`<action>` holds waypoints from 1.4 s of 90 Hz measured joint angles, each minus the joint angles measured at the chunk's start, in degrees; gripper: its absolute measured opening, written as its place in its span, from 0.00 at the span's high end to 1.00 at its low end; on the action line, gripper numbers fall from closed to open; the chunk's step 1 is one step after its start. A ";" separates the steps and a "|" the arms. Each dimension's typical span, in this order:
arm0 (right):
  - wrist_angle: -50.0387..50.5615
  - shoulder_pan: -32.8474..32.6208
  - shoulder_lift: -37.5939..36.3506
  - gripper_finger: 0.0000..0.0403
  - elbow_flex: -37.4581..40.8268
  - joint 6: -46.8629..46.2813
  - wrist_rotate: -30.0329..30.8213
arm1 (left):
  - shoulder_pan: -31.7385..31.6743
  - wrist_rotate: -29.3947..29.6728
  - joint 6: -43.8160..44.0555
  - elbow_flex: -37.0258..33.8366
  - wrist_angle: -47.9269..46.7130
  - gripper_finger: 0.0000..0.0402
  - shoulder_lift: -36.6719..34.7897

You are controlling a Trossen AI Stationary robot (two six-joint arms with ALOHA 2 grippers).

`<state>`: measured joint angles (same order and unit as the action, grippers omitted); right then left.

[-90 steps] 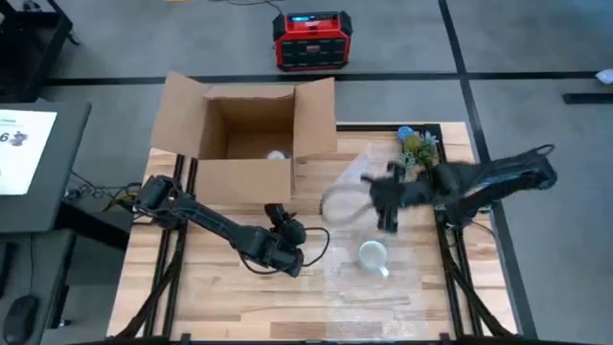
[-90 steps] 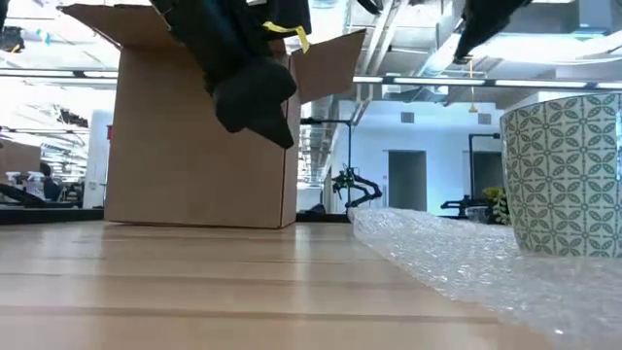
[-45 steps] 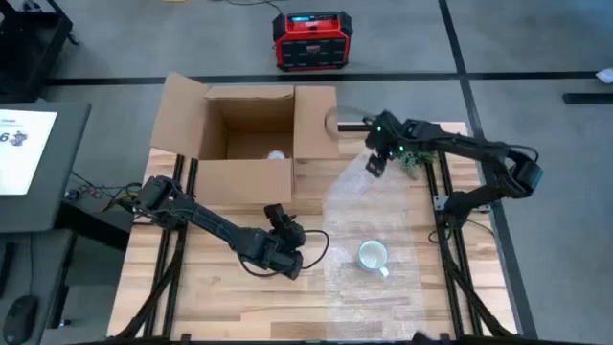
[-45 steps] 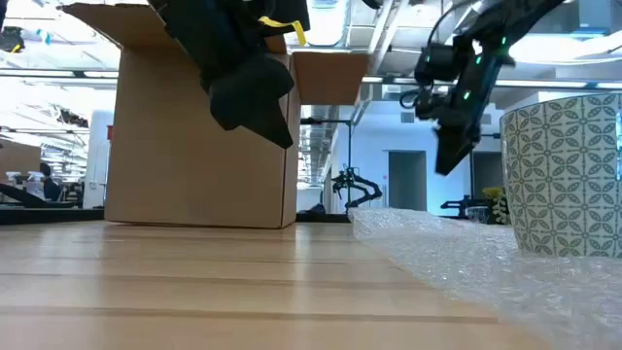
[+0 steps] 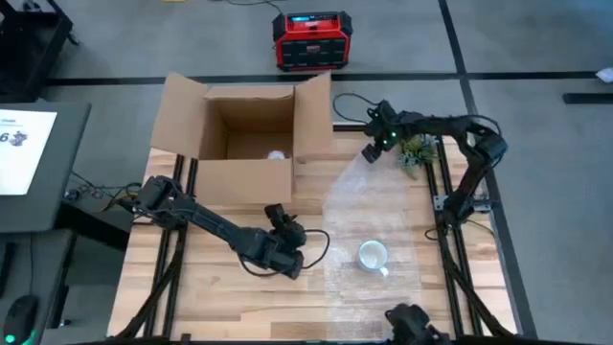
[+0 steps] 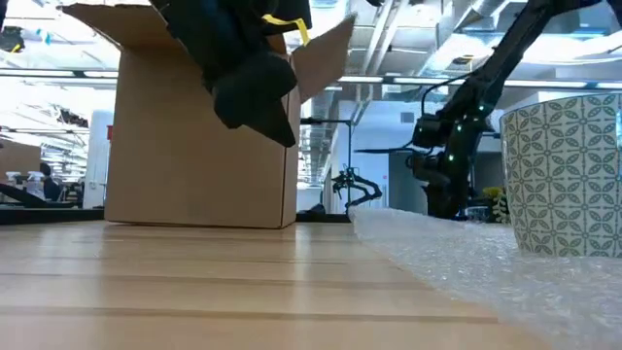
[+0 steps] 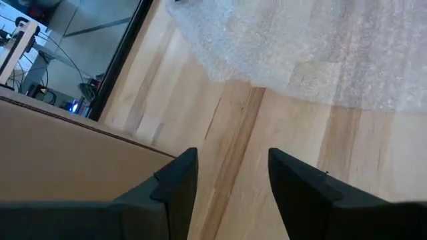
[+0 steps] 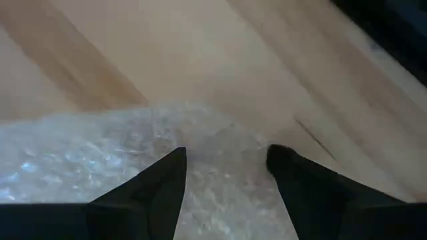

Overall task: Wrap mug
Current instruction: Wrap the green mug with bubble wrap

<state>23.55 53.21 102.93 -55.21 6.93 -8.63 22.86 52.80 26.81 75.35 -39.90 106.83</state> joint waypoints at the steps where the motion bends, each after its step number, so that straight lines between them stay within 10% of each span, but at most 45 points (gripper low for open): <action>1: 0.00 0.00 0.11 0.48 0.01 0.07 -0.03 | -0.01 0.00 0.00 0.00 0.00 0.60 0.00; 30: 2.85 -2.71 -5.77 0.95 0.62 -0.05 -0.54 | -0.12 0.04 0.09 -0.52 0.87 0.60 0.02; 59: 9.46 -15.05 -28.45 0.99 0.40 -5.77 7.30 | -0.12 0.13 0.00 -0.52 0.83 0.60 0.02; 98: 18.82 -59.47 -47.97 1.00 0.40 -28.21 29.18 | 0.06 0.37 -0.65 -0.52 0.93 0.60 0.02; 126: 13.75 -86.28 -45.76 1.00 0.40 -31.99 50.04 | 5.00 14.01 -8.84 3.83 2.19 0.60 0.02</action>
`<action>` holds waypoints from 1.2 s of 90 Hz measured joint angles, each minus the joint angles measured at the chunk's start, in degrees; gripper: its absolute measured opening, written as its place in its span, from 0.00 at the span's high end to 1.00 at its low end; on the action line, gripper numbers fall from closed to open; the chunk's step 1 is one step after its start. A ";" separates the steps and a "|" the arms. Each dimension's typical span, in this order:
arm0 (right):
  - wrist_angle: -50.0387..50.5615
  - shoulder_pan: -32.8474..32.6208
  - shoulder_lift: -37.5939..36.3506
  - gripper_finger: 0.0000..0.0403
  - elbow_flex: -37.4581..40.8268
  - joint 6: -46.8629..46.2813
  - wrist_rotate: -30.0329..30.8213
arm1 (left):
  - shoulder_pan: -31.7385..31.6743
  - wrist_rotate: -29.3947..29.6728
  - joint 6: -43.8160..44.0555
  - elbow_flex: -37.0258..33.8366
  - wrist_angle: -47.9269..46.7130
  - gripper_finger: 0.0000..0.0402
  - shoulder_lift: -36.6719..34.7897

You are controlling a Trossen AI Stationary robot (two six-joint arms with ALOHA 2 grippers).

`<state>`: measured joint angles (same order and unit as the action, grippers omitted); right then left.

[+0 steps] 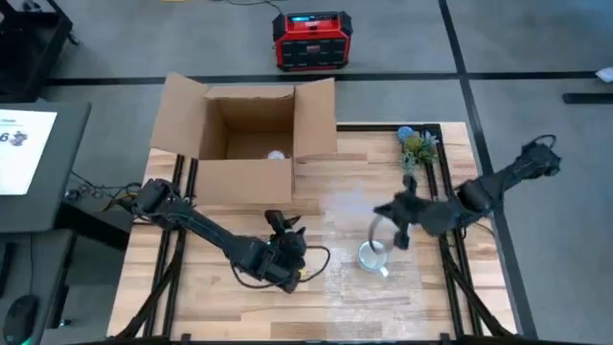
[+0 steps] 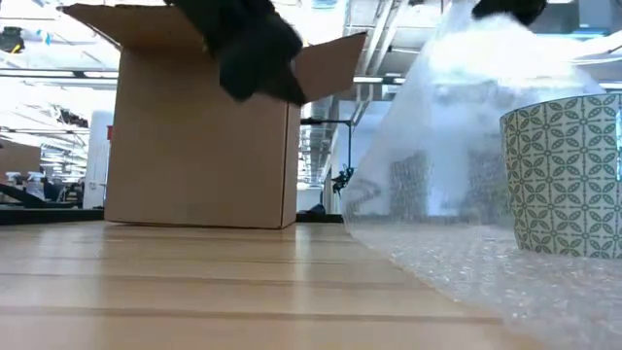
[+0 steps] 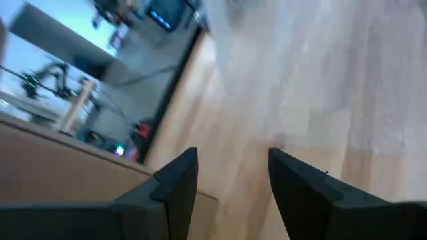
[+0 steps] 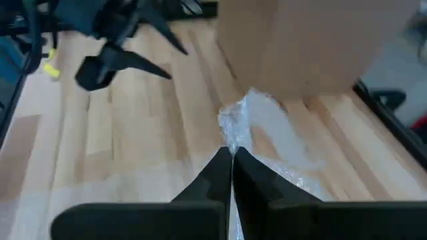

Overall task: Wrap mug
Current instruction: Wrap the green mug with bubble wrap

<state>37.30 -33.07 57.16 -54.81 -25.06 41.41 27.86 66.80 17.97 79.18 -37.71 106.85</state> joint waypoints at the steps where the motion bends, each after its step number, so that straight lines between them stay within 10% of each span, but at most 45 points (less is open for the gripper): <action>1: -0.34 -0.66 0.25 1.00 0.00 0.00 0.80 | 0.18 0.58 -0.39 0.22 0.00 0.60 0.00; 24: -3.72 -12.38 7.33 1.00 -0.02 -0.41 9.13 | 3.51 14.01 -5.87 2.42 -0.40 0.60 0.00; 108: -9.05 -29.90 30.03 1.00 -0.04 -41.16 -0.88 | 3.56 12.92 -5.12 2.51 -0.36 0.60 0.00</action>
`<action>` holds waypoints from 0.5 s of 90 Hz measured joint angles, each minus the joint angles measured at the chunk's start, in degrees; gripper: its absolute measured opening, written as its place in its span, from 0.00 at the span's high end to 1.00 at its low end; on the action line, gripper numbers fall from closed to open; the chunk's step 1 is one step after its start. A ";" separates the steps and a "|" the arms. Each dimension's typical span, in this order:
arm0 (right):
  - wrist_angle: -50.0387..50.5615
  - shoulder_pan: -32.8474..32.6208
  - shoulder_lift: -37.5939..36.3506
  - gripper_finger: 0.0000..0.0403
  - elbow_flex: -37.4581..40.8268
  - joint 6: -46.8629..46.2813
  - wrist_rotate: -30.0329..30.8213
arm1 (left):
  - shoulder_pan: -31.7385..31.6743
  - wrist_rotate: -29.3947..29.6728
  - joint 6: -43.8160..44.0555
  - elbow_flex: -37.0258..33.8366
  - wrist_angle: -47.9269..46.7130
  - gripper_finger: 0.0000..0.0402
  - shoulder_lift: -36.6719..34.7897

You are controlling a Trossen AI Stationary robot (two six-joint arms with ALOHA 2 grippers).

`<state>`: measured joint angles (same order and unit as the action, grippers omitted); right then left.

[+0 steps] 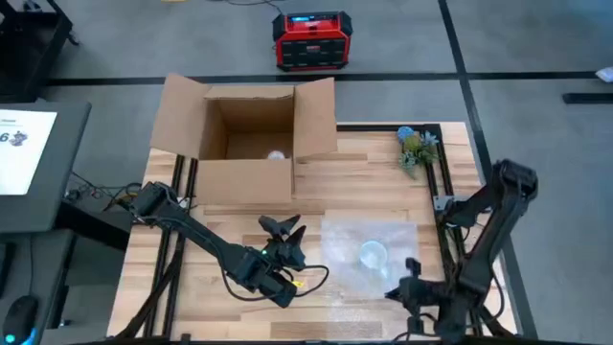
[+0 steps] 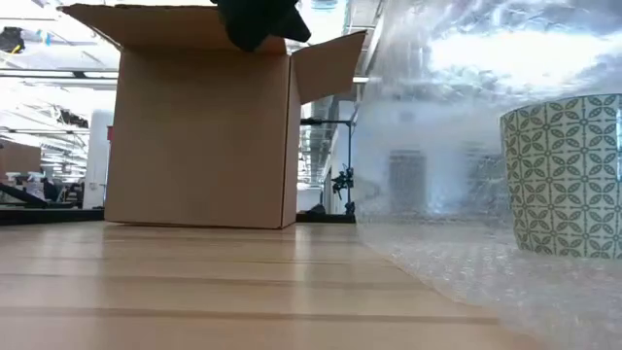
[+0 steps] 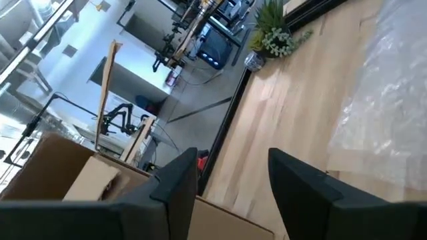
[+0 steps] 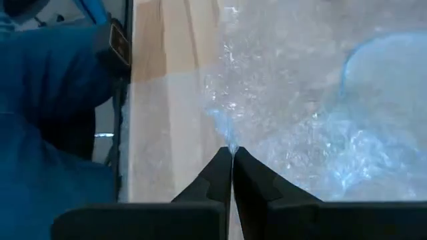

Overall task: Wrap mug
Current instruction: Wrap the green mug with bubble wrap

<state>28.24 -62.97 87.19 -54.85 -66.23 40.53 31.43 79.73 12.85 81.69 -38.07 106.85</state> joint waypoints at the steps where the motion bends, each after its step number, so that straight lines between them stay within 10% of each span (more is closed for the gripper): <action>1: -0.32 -0.05 0.28 1.00 0.00 -0.24 0.01 | -0.01 -0.01 -0.01 0.00 -0.01 0.60 0.00; 45: -6.75 0.54 3.87 1.00 -3.11 11.61 9.86 | -0.67 -9.56 1.24 0.00 0.02 0.60 0.00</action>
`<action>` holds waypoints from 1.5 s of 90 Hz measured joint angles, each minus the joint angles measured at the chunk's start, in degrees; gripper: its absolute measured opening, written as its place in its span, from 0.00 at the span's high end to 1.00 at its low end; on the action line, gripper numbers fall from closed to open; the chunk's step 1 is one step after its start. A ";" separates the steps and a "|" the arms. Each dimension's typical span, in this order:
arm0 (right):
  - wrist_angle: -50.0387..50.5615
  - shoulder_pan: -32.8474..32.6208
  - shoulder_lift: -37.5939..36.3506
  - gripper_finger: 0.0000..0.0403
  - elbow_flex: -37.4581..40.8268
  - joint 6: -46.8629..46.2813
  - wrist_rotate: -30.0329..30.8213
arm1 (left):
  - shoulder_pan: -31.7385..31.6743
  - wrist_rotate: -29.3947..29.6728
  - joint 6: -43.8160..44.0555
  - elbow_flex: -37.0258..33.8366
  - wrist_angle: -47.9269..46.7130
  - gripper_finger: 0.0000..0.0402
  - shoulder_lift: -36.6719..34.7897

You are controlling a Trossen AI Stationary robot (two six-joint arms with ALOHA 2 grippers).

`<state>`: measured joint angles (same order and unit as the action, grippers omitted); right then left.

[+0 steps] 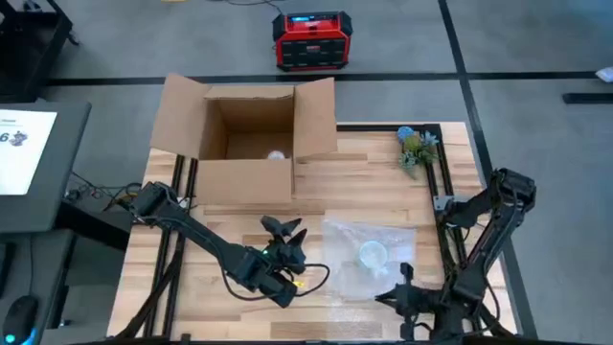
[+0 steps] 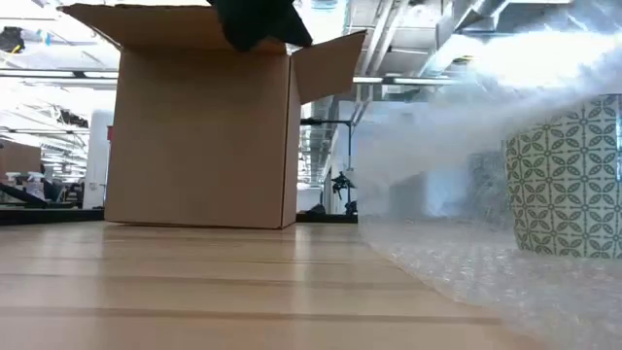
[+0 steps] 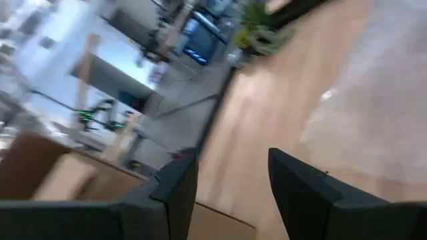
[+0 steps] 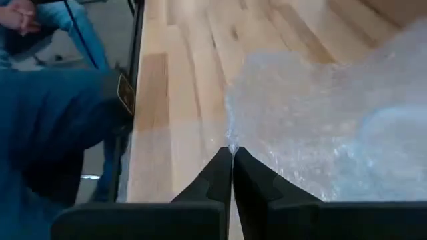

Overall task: Wrap mug
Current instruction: Wrap the green mug with bubble wrap

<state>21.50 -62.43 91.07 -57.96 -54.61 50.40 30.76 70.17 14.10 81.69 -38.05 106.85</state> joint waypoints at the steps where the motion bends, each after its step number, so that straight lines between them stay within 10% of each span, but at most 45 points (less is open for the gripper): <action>1: -0.01 -0.04 0.00 1.00 -0.33 0.39 -0.30 | -0.09 -0.85 -0.10 0.00 -0.02 0.60 0.00; 33: 0.14 -6.91 -0.28 1.00 -7.27 8.37 4.22 | -2.14 -6.69 -0.38 0.00 0.08 0.60 0.00; 51: 4.50 -9.26 1.29 1.00 -7.12 -2.88 4.55 | -2.14 -6.69 -0.38 0.00 0.05 0.60 0.00; 135: 7.20 -4.70 12.84 0.98 -7.03 -37.77 -27.49 | -2.14 -6.64 0.08 0.00 0.08 0.60 -0.02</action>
<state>28.70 -67.13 103.91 -64.99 -92.38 22.90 28.62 63.53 14.17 81.69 -37.98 106.83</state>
